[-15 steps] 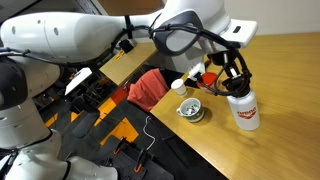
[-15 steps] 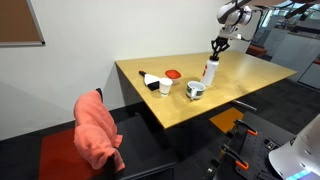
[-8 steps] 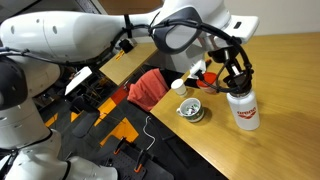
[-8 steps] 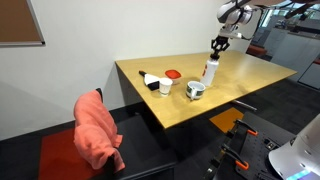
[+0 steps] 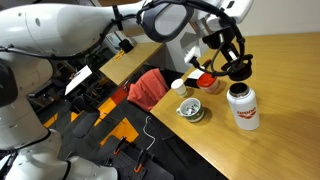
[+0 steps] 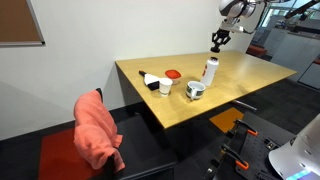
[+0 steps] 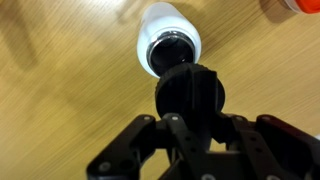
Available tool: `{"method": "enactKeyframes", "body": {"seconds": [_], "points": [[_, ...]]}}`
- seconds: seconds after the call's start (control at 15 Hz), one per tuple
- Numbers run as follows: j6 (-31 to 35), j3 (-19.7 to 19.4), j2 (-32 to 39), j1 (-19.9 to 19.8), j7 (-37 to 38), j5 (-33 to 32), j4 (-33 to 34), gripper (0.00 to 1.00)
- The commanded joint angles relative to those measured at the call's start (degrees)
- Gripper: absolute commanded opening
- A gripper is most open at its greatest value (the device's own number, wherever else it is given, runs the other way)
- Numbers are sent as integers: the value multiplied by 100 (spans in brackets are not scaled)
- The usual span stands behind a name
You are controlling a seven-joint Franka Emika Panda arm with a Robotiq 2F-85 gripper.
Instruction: Remove the black lid from the white bottle and place it on the table
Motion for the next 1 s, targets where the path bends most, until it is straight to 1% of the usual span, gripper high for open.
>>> {"method": "enactKeyframes", "body": {"seconds": [0.0,0.13,0.4,0.73,0.93], "points": [[-19,-33,-336,185,5,-211,-154,3],[-56,-34,-329,318,127,-334,-75,3],[-15,53,-88,555,358,-345,166,3],[-2,144,447,793,784,-303,578,3],[55,116,950,848,1103,-325,1003,3]]}}
